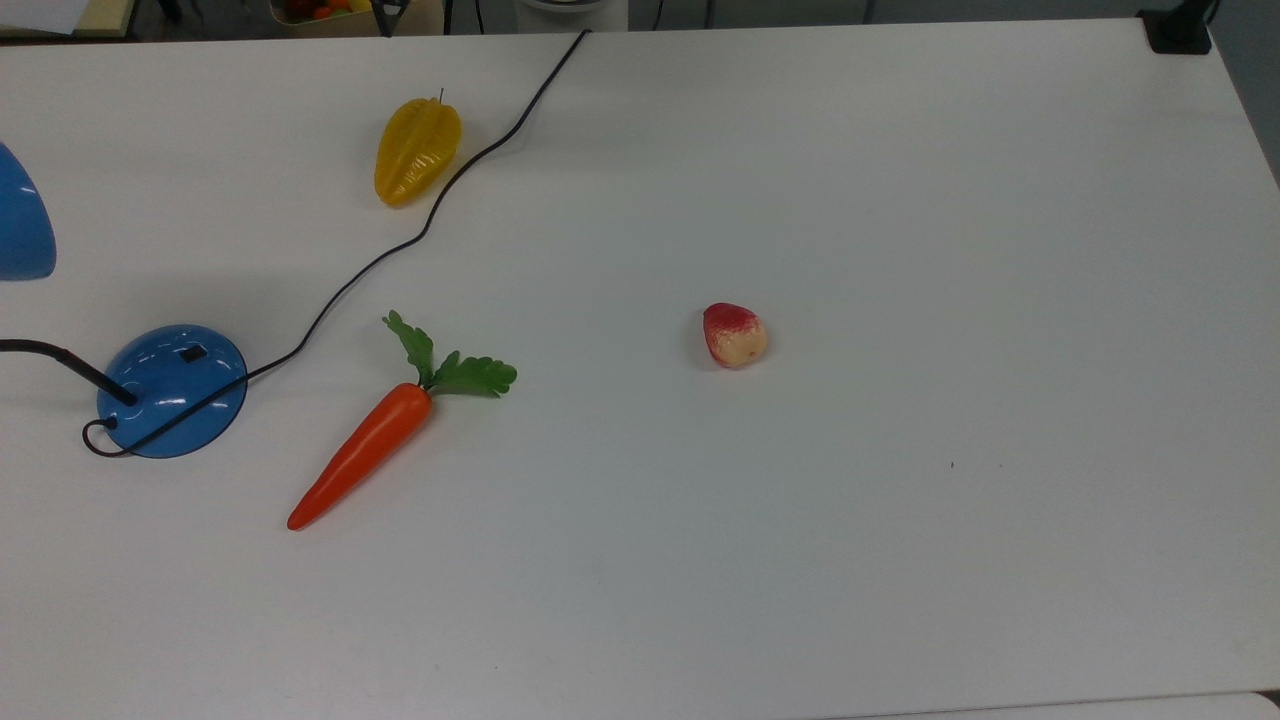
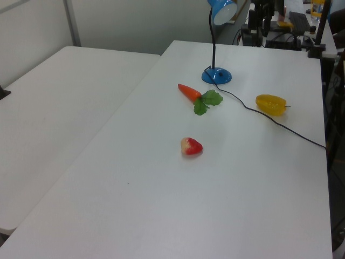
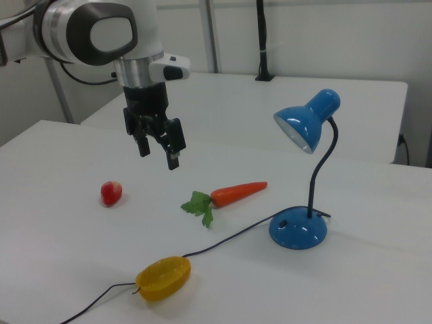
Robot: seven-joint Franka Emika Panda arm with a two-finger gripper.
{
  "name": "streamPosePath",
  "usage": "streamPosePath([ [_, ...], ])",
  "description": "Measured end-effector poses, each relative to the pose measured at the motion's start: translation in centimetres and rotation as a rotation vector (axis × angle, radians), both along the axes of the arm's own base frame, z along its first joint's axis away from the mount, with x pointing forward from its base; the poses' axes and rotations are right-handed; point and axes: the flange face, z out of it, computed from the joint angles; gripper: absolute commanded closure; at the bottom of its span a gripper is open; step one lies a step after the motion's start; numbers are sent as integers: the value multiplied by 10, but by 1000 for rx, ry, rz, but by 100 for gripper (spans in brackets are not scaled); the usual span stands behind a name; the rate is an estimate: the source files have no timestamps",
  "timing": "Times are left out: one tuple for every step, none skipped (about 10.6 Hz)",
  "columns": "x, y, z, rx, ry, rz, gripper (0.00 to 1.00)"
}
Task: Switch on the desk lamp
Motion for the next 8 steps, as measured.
streamPosePath([
  [0, 2, 0, 0, 0, 5, 0],
  [1, 2, 2, 1, -5, 4, 0],
  [1, 2, 6, 0, -13, 4, 0],
  [1, 2, 8, -1, -17, 4, 0],
  [1, 2, 9, -1, -17, 4, 0],
  [1, 2, 9, -1, -17, 4, 12],
  [1, 2, 9, -1, -17, 4, 42],
  [1, 2, 9, -1, -17, 4, 71],
])
